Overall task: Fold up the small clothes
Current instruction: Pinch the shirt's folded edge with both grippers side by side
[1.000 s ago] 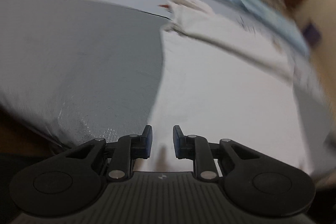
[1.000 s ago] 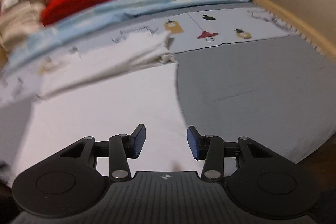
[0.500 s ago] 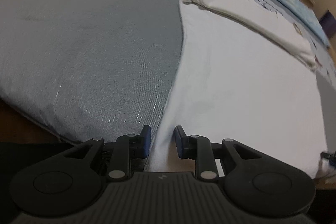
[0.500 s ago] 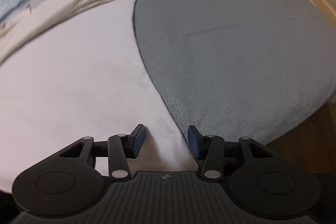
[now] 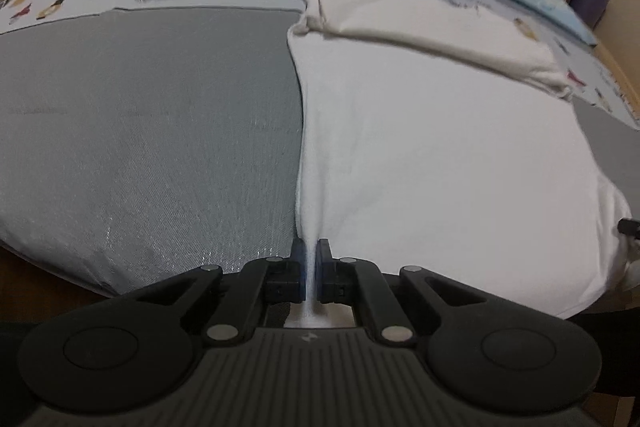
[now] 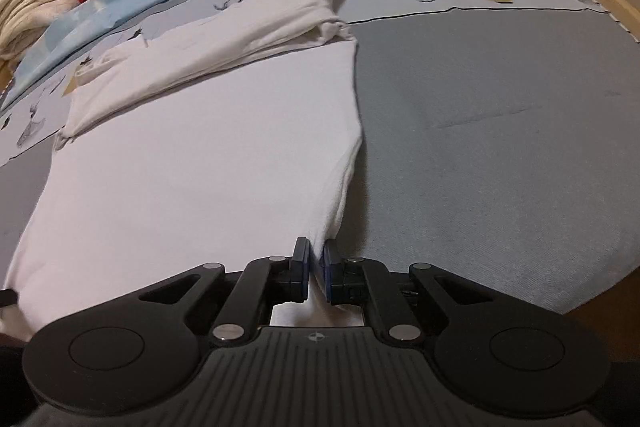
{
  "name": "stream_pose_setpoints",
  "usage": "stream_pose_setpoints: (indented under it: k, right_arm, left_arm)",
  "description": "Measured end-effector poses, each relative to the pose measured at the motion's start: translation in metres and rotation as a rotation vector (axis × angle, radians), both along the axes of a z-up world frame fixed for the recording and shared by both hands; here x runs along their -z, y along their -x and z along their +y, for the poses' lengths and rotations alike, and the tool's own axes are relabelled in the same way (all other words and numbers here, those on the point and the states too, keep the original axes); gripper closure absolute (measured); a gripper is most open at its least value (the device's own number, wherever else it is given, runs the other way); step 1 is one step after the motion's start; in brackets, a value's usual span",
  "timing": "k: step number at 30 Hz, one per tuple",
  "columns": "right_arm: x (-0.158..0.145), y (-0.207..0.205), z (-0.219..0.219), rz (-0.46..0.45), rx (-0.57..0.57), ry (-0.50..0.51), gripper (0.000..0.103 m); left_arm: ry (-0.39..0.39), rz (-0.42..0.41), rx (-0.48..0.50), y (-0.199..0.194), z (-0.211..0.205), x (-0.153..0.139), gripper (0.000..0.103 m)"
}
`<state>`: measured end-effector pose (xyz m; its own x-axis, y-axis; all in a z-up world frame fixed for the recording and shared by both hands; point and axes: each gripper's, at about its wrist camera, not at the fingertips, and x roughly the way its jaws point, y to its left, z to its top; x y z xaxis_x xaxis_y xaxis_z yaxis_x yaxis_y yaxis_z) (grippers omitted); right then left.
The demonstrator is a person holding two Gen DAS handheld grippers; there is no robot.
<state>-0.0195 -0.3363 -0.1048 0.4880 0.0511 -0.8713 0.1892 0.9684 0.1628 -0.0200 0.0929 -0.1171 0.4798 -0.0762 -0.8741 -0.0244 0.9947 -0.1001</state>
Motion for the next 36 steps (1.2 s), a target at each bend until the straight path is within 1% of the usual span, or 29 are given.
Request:
stream_pose_setpoints:
  k: [2, 4, 5, 6, 7, 10, 11, 12, 13, 15, 18, 20, 23, 24, 26, 29, 30, 31, 34, 36]
  right_arm:
    - [0.01, -0.001, -0.003, 0.072, 0.03, 0.042, 0.094]
    - [0.02, 0.001, -0.007, 0.147, 0.058, 0.063, 0.09]
    - [0.023, 0.002, -0.009, 0.166, 0.066, 0.072, 0.089]
    - [0.023, 0.002, -0.008, 0.165, 0.064, 0.075, 0.088]
    - [0.022, 0.002, -0.007, 0.164, 0.059, 0.079, 0.086]
    - [0.023, 0.002, -0.007, 0.168, 0.05, 0.093, 0.084]
    - [0.023, 0.003, -0.007, 0.168, 0.046, 0.096, 0.084]
    - [0.022, 0.002, -0.006, 0.169, 0.037, 0.098, 0.089]
    - [0.021, 0.0, -0.004, 0.165, 0.024, 0.1, 0.097]
    - [0.017, -0.002, -0.006, 0.148, 0.019, 0.097, 0.097]
    - [0.009, 0.001, -0.012, 0.128, 0.06, 0.09, 0.097]
    - [0.012, 0.0, -0.015, 0.144, 0.07, 0.081, 0.097]
    - [0.022, -0.003, -0.012, 0.193, 0.04, 0.096, 0.095]
    - [0.022, -0.003, -0.009, 0.194, 0.026, 0.115, 0.091]
    - [0.022, -0.002, -0.005, 0.196, 0.004, 0.135, 0.091]
    - [0.021, -0.001, -0.006, 0.195, -0.001, 0.135, 0.09]
    - [0.021, -0.001, -0.006, 0.194, -0.004, 0.133, 0.092]
    - [0.019, -0.001, -0.007, 0.185, -0.004, 0.13, 0.096]
    - [0.01, 0.001, -0.01, 0.135, 0.012, 0.105, 0.096]
    - [0.01, 0.001, -0.012, 0.135, 0.025, 0.106, 0.096]
  left_arm:
    - [0.005, 0.018, 0.0, -0.002, 0.0, 0.003, 0.097]
    - [0.003, 0.071, -0.011, -0.005, 0.0, 0.014, 0.096]
    - [0.0, 0.097, -0.016, -0.006, 0.0, 0.021, 0.095]
    - [-0.005, 0.116, -0.02, -0.008, 0.0, 0.026, 0.092]
    - [-0.01, 0.116, -0.022, -0.007, 0.001, 0.028, 0.089]
    - [-0.013, 0.109, -0.012, -0.009, -0.001, 0.028, 0.09]
    - [-0.021, 0.106, -0.004, -0.008, -0.003, 0.028, 0.093]
    - [-0.025, 0.101, 0.009, -0.007, -0.005, 0.028, 0.097]
    - [-0.025, 0.095, 0.014, -0.004, -0.006, 0.026, 0.099]
    - [-0.039, 0.069, 0.021, 0.002, -0.007, 0.019, 0.099]
    - [-0.043, 0.043, 0.03, 0.005, -0.007, 0.011, 0.099]
    - [-0.049, 0.063, 0.027, 0.004, -0.008, 0.015, 0.098]
    - [-0.045, 0.117, 0.019, 0.001, -0.008, 0.027, 0.097]
    - [-0.053, 0.115, 0.023, 0.001, -0.01, 0.027, 0.097]
    - [-0.067, 0.113, 0.032, 0.001, -0.012, 0.025, 0.097]
    - [-0.066, 0.111, 0.028, 0.002, -0.011, 0.025, 0.097]
    - [-0.067, 0.105, 0.026, 0.002, -0.011, 0.024, 0.098]
    - [-0.072, 0.086, 0.022, 0.003, -0.011, 0.021, 0.099]
    - [-0.063, 0.026, 0.02, 0.005, -0.011, 0.01, 0.099]
    - [-0.046, 0.018, 0.007, 0.005, -0.009, 0.007, 0.098]
